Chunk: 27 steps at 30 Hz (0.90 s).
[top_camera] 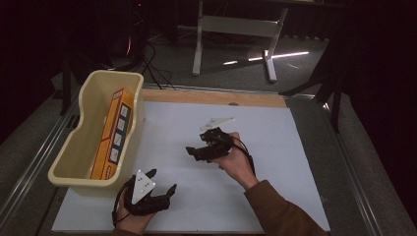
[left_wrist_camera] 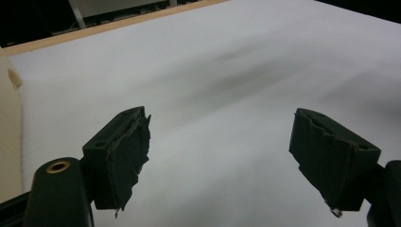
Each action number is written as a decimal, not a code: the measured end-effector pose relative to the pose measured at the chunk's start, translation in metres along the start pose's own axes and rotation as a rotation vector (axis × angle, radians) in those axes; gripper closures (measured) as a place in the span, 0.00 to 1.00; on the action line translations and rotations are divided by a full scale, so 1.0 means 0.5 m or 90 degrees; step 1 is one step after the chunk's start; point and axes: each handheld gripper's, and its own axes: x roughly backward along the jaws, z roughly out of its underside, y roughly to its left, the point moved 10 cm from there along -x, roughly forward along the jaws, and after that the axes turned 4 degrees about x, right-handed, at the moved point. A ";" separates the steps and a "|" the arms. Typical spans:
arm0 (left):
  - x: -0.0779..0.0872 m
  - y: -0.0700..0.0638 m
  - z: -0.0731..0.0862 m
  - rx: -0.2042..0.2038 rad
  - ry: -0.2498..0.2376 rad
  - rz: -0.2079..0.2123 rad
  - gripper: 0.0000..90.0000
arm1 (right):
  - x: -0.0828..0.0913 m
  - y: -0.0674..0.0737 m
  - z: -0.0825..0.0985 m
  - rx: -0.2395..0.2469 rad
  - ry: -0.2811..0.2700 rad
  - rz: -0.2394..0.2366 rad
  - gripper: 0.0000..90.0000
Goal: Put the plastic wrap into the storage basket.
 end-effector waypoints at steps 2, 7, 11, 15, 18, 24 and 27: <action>0.000 0.000 -0.001 0.002 -0.003 -0.001 0.23 | 0.008 -0.006 0.023 0.012 -0.008 0.017 0.31; 0.001 0.003 0.001 0.003 -0.001 -0.003 0.23 | 0.042 -0.014 0.090 0.029 -0.040 0.028 0.31; 0.000 0.003 0.001 0.004 0.000 -0.004 0.23 | 0.072 -0.037 0.141 0.041 -0.048 0.064 0.31; -0.001 0.003 0.003 0.002 0.003 -0.005 0.23 | 0.106 -0.055 0.198 0.022 -0.065 0.070 0.30; -0.005 0.002 0.003 0.003 0.003 -0.007 0.23 | 0.138 -0.074 0.241 -0.010 -0.085 0.078 0.30; -0.007 0.000 0.005 -0.001 0.006 -0.007 0.23 | 0.178 -0.089 0.265 -0.032 -0.122 0.094 0.30; -0.007 0.000 0.005 -0.001 0.006 -0.008 0.23 | 0.191 -0.094 0.273 -0.045 -0.139 0.099 0.29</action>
